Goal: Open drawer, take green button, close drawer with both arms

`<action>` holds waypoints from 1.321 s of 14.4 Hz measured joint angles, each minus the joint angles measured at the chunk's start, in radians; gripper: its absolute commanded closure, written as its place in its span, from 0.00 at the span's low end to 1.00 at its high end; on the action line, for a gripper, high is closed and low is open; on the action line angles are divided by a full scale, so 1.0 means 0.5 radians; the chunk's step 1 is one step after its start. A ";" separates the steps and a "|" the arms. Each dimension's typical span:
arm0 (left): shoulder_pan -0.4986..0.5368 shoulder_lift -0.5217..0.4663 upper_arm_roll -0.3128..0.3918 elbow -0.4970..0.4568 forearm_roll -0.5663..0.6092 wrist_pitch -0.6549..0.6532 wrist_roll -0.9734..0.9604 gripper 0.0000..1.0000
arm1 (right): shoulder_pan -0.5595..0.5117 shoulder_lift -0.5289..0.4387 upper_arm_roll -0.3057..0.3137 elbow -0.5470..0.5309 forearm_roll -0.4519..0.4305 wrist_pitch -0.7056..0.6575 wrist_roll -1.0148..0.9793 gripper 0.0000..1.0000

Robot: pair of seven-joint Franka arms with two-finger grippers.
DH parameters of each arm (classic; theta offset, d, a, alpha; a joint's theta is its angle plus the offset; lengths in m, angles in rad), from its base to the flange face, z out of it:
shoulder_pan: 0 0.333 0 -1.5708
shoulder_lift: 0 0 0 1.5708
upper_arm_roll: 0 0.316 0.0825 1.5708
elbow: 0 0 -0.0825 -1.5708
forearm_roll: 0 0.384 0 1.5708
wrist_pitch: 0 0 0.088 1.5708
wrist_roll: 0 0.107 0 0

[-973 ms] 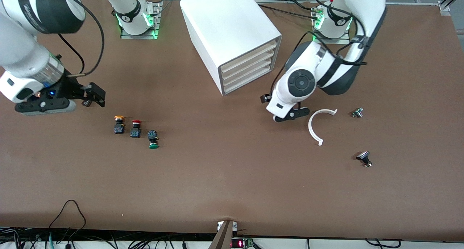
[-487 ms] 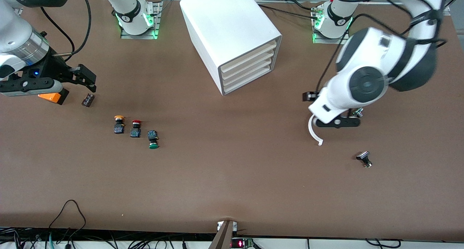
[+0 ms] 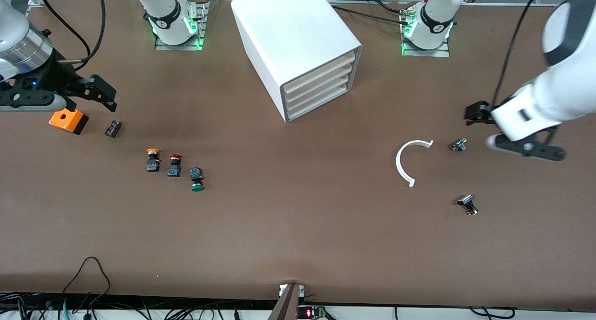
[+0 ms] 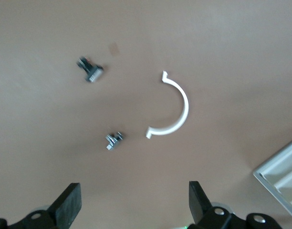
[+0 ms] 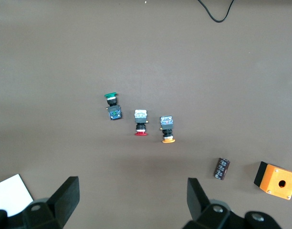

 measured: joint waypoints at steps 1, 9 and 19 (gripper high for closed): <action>-0.006 -0.102 0.097 -0.127 -0.078 0.146 0.059 0.01 | -0.005 -0.005 0.000 0.000 0.000 -0.009 0.004 0.00; -0.262 -0.418 0.431 -0.552 -0.163 0.424 -0.135 0.01 | -0.073 -0.093 -0.017 0.000 0.000 -0.144 0.004 0.00; -0.285 -0.440 0.391 -0.529 -0.155 0.311 -0.174 0.01 | -0.073 -0.092 -0.012 0.017 0.000 -0.147 0.000 0.00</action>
